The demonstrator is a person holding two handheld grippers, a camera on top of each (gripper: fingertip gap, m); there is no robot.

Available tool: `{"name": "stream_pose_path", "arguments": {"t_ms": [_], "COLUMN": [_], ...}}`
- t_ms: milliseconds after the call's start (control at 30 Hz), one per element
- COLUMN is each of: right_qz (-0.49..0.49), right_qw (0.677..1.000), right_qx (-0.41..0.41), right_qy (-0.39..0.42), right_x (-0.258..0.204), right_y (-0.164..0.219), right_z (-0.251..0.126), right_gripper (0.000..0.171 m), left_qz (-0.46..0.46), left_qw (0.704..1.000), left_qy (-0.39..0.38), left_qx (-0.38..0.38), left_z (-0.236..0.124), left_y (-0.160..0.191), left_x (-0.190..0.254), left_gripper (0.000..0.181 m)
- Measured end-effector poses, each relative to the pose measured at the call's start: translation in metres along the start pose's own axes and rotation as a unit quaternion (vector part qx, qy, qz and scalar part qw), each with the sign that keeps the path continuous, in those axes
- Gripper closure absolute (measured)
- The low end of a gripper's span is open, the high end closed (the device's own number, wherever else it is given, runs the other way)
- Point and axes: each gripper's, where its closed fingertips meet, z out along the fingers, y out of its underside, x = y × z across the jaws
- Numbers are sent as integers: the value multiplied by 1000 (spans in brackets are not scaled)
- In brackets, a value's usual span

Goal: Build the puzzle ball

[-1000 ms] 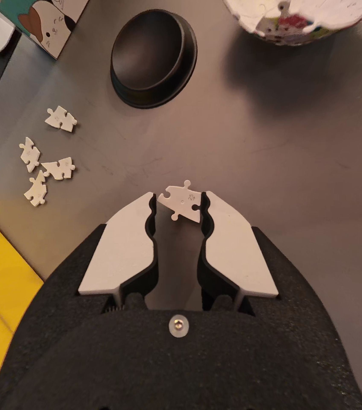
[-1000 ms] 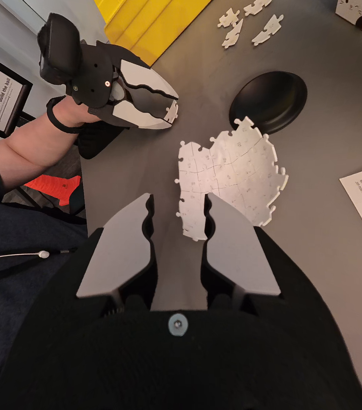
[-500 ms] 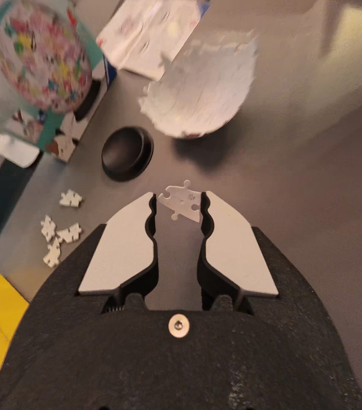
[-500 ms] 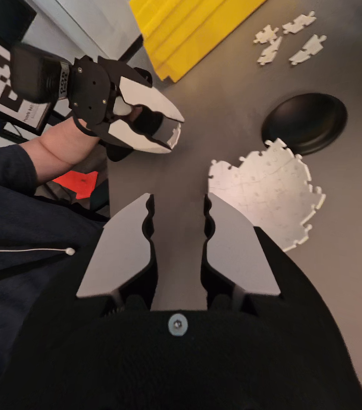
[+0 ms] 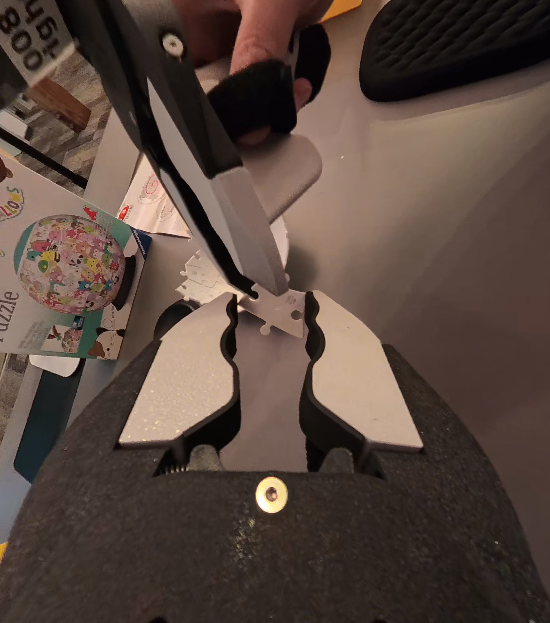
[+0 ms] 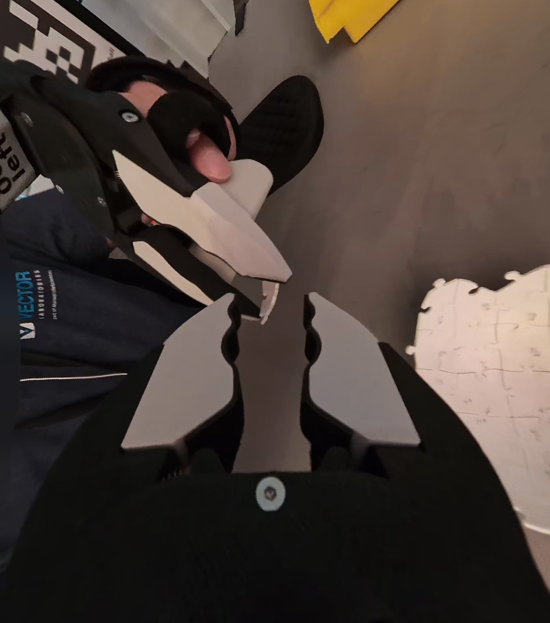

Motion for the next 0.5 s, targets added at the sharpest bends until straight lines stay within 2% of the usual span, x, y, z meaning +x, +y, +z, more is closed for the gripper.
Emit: {"name": "stream_pose_path", "arguments": {"t_ms": [100,167,300,500], "right_qz": [16,33,64,67], "right_qw": [999,999,995,989], "right_qx": [17,16,66,128], "right_qy": [-22,-34,-28,16], "right_x": [1,3,16,24], "right_y": [1,6,3,6], "right_z": [3,2,-18,-69], "right_gripper": [168,168,168,168], "left_qz": [11,29,84,226], "left_qw": [1000,999,990,941], "left_qy": [6,-9,-60,-138], "left_qx": [-3,-19,-96,-209], "left_z": [2,4,-1,-27], "left_y": [-3,-2,5,6], "left_x": [3,-1,-24,-55], "left_gripper": [144,144,119,116]}}
